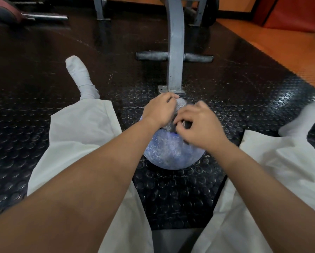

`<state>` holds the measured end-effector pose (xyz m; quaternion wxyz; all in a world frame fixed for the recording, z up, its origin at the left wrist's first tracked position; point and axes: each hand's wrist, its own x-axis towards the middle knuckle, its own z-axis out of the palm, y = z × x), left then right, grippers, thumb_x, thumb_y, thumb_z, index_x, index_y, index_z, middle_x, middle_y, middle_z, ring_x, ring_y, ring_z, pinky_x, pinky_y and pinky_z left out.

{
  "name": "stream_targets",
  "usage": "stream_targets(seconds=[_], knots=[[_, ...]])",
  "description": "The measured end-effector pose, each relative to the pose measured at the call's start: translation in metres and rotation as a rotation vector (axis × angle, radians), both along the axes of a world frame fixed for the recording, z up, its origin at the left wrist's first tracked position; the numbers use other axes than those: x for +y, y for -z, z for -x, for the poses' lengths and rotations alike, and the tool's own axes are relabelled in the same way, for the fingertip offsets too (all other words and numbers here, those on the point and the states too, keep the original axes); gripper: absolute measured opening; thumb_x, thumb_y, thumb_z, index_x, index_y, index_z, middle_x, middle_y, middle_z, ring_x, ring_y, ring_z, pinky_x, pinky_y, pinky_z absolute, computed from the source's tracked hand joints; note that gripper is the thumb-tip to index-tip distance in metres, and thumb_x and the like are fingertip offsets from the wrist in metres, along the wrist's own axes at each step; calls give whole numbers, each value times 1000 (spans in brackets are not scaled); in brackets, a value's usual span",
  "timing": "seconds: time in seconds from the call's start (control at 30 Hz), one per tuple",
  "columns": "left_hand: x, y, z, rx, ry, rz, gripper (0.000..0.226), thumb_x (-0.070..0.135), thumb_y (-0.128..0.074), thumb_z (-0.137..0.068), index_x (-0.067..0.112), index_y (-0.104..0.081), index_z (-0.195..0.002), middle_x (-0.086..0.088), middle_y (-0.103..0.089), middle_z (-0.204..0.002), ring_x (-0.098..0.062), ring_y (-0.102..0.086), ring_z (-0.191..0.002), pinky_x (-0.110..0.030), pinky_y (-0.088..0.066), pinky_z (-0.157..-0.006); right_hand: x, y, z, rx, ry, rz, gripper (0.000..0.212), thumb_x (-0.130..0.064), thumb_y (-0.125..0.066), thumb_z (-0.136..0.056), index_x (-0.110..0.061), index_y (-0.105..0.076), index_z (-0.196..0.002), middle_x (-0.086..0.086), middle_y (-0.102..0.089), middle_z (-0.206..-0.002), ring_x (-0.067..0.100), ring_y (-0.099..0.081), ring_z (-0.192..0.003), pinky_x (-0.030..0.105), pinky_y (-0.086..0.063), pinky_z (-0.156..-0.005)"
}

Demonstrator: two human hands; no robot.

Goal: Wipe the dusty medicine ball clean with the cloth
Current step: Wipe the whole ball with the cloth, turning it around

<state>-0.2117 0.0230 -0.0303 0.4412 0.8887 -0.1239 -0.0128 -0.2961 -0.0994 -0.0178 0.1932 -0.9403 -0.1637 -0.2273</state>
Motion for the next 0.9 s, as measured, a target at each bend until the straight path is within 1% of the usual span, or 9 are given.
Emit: stream_targets(seconds=[0.17,0.27,0.43,0.57,0.6,0.67,0.7,0.83,0.9], knots=[[-9,-3,0,-40,-3,-56,35,27,-35,-100,33,-62,-122,7,-55,-134,-17,-52,-120,-32,-41,-95,-17,-7,-25,110,268,-261,17,-14,-60,-84,-20,-75,-89,-12,-64,-96,21,-50,-101,22,-35,-86],[-13,-5,-4,-32,12,-67,35,26,-35,-99,33,-63,-120,8,-55,-136,-16,-51,-121,-31,-39,-96,-5,3,-3,38,171,-238,16,-13,-61,-83,-19,-76,-87,-14,-64,-94,17,-44,-91,25,-33,-78],[-18,-5,-2,-38,59,-97,36,26,-34,-100,33,-62,-120,10,-54,-138,-14,-51,-122,-31,-40,-96,-1,15,21,-37,-72,-24,24,-25,-53,-77,-19,-75,-75,-12,-67,-82,23,-47,-76,31,-44,-64],[-21,-8,1,-61,59,-116,37,25,-33,-101,30,-61,-124,7,-52,-141,-17,-50,-124,-32,-40,-99,-16,5,1,31,106,-303,15,-14,-63,-77,-24,-74,-74,-16,-64,-83,9,-52,-86,16,-37,-85],[-21,-8,1,-61,53,-120,37,25,-32,-101,31,-61,-124,7,-51,-141,-17,-51,-122,-32,-41,-97,-20,2,-7,68,175,-412,17,-12,-64,-78,-27,-73,-74,-18,-63,-84,8,-55,-91,17,-37,-93],[-20,-8,1,-51,44,-120,37,27,-32,-101,33,-61,-124,9,-51,-141,-17,-54,-116,-32,-41,-90,-24,-1,-17,124,262,-539,19,-14,-64,-80,-31,-71,-75,-18,-63,-86,13,-59,-96,32,-39,-102],[-19,-7,1,-45,40,-113,36,27,-32,-101,34,-61,-123,10,-51,-140,-17,-56,-114,-32,-42,-88,-24,0,-18,130,273,-542,19,-14,-64,-81,-31,-71,-76,-18,-63,-88,14,-59,-98,34,-40,-102],[-14,-6,-2,-29,35,-84,35,27,-33,-100,35,-62,-119,10,-54,-137,-16,-54,-115,-32,-43,-90,-5,13,5,28,187,-338,16,-16,-62,-81,-25,-75,-83,-16,-61,-91,17,-46,-94,8,-29,-84],[-10,-6,-1,-36,50,-77,35,26,-33,-101,34,-62,-119,9,-56,-134,-15,-56,-105,-30,-40,-77,2,22,22,-51,19,-175,18,-22,-57,-80,-19,-75,-79,-12,-64,-88,20,-43,-88,14,-32,-79]])
